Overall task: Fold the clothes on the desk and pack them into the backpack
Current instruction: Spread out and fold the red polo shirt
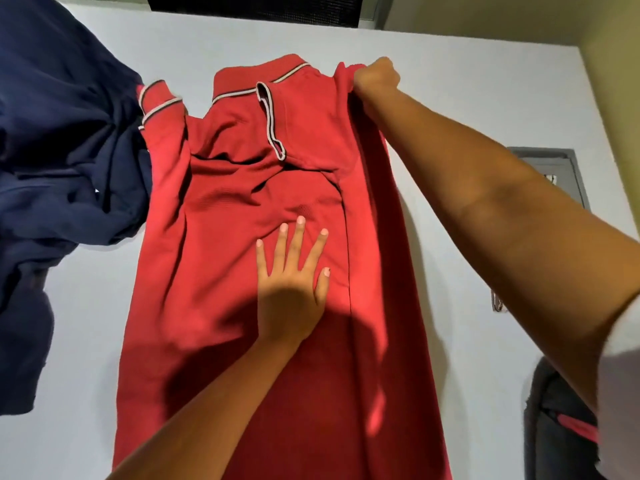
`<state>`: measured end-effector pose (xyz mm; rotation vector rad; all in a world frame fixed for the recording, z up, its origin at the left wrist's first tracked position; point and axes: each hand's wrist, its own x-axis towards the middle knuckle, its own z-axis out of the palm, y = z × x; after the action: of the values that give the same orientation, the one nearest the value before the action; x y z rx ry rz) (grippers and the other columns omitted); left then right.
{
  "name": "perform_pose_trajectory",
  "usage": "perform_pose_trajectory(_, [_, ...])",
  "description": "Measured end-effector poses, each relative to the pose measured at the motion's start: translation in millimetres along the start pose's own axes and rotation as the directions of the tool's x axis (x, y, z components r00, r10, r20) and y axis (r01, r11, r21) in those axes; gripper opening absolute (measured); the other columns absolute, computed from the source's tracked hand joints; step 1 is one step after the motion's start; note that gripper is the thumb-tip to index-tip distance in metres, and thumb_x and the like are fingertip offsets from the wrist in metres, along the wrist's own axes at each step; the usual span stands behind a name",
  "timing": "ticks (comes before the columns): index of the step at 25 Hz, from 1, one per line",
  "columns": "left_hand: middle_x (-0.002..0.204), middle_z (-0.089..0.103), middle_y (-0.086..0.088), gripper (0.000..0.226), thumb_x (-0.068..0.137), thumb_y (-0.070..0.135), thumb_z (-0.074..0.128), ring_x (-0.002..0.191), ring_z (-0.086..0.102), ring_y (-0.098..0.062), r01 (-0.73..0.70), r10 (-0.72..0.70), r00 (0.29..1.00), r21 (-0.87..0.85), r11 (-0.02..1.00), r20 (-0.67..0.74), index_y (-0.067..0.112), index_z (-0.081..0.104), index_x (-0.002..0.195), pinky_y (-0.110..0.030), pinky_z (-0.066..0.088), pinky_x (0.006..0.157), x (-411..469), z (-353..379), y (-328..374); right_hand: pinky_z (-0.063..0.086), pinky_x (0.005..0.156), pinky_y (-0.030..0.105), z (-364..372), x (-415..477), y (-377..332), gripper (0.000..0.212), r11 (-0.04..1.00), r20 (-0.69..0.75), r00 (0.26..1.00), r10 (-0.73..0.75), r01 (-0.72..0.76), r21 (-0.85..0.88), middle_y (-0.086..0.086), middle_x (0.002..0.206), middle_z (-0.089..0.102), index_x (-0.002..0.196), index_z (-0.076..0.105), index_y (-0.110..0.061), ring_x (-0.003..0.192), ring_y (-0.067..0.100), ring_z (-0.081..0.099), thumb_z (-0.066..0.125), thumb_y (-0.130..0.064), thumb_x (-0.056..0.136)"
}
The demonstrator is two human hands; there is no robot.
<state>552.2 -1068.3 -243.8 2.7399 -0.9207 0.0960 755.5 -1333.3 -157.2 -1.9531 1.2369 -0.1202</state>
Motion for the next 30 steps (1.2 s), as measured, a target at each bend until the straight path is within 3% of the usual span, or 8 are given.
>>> perform_pose_trajectory(3, [0.162,0.013,-0.004,0.058,0.097,0.039,0.040,0.148,0.017,-0.029,-0.002,0.002,1.000,0.002,1.000,0.016,0.031,0.025,0.152,-0.057,0.014,0.116,1,-1,-1,0.046,0.062,0.012,-12,23,-1,0.033,0.951,-0.057,0.998,0.011,0.007,0.310,0.006,0.112,0.065,0.122,0.062,-0.006,0.103,0.021,0.064,0.048,-0.006,0.092])
perform_pose_trajectory(4, [0.162,0.013,-0.004,0.058,0.097,0.039,0.040,0.148,0.017,-0.029,-0.001,0.001,1.000,0.002,1.000,0.016,0.031,0.025,0.152,-0.057,0.013,0.116,1,-1,-1,0.048,0.062,0.014,-15,28,1,0.035,0.942,-0.063,0.998,-0.008,0.028,0.334,0.005,0.110,0.066,0.123,0.062,-0.009,0.101,0.021,0.064,0.049,-0.004,0.091])
perform_pose_trajectory(6, [0.162,0.013,-0.004,0.059,0.096,0.038,0.041,0.148,0.017,-0.029,0.002,-0.002,1.000,-0.002,1.000,0.017,0.031,0.025,0.152,-0.057,0.013,0.116,2,-2,0,0.046,0.089,0.024,-20,32,10,0.043,0.990,-0.086,0.994,-0.068,0.078,0.117,0.003,0.127,0.058,0.138,0.048,-0.015,0.115,0.019,0.056,0.044,-0.008,0.095])
perform_pose_trajectory(8, [0.161,0.014,-0.005,0.058,0.096,0.038,0.041,0.148,0.018,-0.029,0.000,0.000,1.000,-0.001,1.000,0.017,0.031,0.025,0.152,-0.058,0.014,0.115,2,-3,0,0.032,0.105,0.032,-18,24,28,0.044,0.948,-0.177,0.945,-0.274,0.234,-0.217,0.004,0.142,0.047,0.143,0.040,-0.016,0.129,0.021,0.045,0.038,-0.013,0.099])
perform_pose_trajectory(10, [0.161,0.015,-0.005,0.058,0.096,0.038,0.041,0.147,0.018,-0.029,-0.003,0.003,1.000,-0.006,1.000,0.008,0.031,0.026,0.152,-0.058,0.014,0.115,2,-2,0,0.025,0.110,0.031,-2,1,53,0.045,0.829,-0.151,0.831,-0.535,0.481,-0.285,0.010,0.145,0.045,0.142,0.043,-0.009,0.134,0.025,0.041,0.037,-0.014,0.097])
perform_pose_trajectory(12, [0.161,0.016,-0.005,0.058,0.096,0.038,0.042,0.147,0.019,-0.029,-0.001,0.001,1.000,-0.014,1.000,-0.003,0.030,0.027,0.152,-0.058,0.014,0.115,2,0,0,0.015,0.118,0.034,20,-27,86,0.051,0.725,-0.017,0.764,-0.644,0.604,-0.330,0.015,0.153,0.035,0.146,0.037,-0.003,0.143,0.029,0.029,0.035,-0.022,0.098])
perform_pose_trajectory(16, [0.161,0.018,-0.005,0.057,0.096,0.038,0.042,0.147,0.020,-0.028,0.001,-0.001,1.000,-0.009,1.000,-0.017,0.031,0.029,0.151,-0.058,0.016,0.115,1,1,-1,0.002,0.121,0.036,37,-55,124,0.063,0.674,0.125,0.806,-0.579,0.558,-0.484,0.008,0.162,0.014,0.153,0.018,-0.007,0.150,0.024,0.007,0.027,-0.044,0.103])
perform_pose_trajectory(30, [0.160,0.019,-0.005,0.057,0.097,0.038,0.041,0.148,0.017,-0.029,-0.027,0.028,0.999,-0.045,0.999,0.022,0.027,0.028,0.152,-0.060,0.016,0.115,-8,4,32,0.004,0.122,0.041,-12,-30,145,0.064,0.638,0.195,0.814,-0.547,0.556,-0.533,0.004,0.163,0.003,0.156,0.010,-0.019,0.150,0.025,0.002,0.027,-0.049,0.102])
